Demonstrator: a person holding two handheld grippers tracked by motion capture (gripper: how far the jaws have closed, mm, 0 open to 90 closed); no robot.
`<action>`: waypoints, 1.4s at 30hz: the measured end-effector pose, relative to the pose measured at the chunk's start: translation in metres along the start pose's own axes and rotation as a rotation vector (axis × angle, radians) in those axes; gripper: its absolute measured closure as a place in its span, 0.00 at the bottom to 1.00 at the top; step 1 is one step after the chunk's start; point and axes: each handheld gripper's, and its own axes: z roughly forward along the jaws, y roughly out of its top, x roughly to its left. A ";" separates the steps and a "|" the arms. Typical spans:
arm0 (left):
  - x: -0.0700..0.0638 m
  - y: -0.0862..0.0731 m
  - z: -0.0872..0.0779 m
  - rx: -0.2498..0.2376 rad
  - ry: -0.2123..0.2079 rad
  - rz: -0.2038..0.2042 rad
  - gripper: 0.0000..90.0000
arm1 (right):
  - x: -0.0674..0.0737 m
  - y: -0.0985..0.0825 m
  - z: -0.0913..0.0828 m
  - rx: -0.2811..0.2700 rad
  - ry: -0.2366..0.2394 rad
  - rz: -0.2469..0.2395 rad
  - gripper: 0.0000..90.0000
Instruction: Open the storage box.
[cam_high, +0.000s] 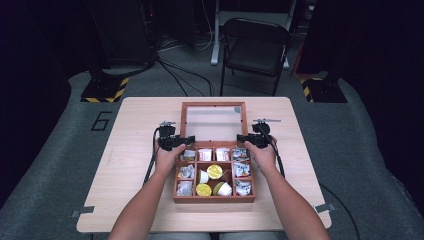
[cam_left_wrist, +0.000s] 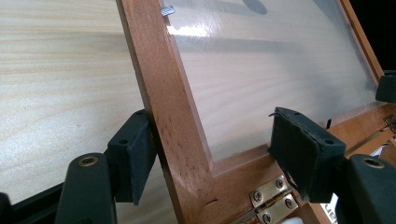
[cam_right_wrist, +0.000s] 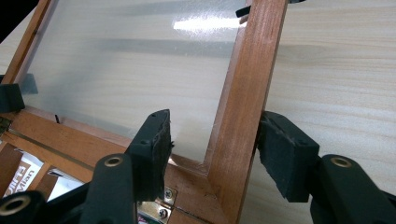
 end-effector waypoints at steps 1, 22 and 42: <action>0.000 0.000 0.000 0.001 0.000 -0.001 0.35 | 0.000 0.000 0.000 0.000 0.000 0.002 0.49; 0.004 -0.001 0.003 0.018 -0.016 -0.042 0.35 | -0.003 0.000 0.004 0.037 0.018 0.048 0.47; 0.004 0.003 0.005 0.063 0.000 -0.061 0.32 | -0.007 0.000 0.007 0.070 0.040 0.114 0.46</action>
